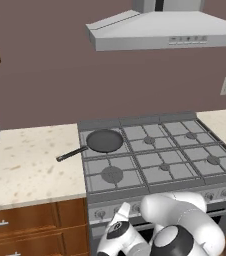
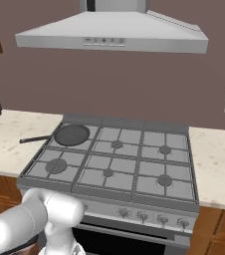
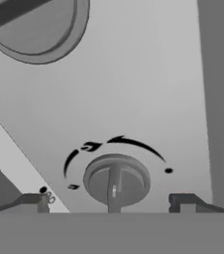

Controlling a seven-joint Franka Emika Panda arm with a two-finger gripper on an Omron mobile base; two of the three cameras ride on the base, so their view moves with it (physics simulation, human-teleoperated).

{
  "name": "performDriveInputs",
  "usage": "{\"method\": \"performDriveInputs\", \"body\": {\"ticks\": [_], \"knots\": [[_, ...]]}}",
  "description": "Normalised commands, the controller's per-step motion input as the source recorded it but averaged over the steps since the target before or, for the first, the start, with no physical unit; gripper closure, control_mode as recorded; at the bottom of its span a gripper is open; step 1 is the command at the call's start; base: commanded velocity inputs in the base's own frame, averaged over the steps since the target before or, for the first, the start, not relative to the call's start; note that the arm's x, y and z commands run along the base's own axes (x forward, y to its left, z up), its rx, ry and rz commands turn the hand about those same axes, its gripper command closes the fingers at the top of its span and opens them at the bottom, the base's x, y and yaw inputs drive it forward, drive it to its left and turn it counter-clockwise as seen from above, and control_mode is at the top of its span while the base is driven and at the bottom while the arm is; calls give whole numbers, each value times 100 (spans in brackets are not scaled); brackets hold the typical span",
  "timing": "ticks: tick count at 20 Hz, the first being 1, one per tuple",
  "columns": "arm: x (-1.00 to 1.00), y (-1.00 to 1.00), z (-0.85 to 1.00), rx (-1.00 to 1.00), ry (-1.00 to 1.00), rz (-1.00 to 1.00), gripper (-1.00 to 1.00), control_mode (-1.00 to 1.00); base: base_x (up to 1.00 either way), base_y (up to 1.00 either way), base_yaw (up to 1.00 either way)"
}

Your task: Turn off the rear left burner of the stove.

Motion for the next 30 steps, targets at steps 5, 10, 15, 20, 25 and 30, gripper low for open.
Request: {"method": "performDriveInputs", "body": {"ticks": [5,10,15,20,25,30], "knots": [[0,31,0,0,-1,9,-100,-100,0,0,0],[-3,33,0,-1,-4,11,-100,-100,0,0,0],[8,20,0,-2,-1,8,-100,-100,0,0,0],[15,1,-2,-1,0,7,-100,-100,0,0,0],[3,-2,-1,0,0,2,-100,-100,0,0,0],[-2,-2,0,0,-1,0,-100,-100,0,0,0]]}}
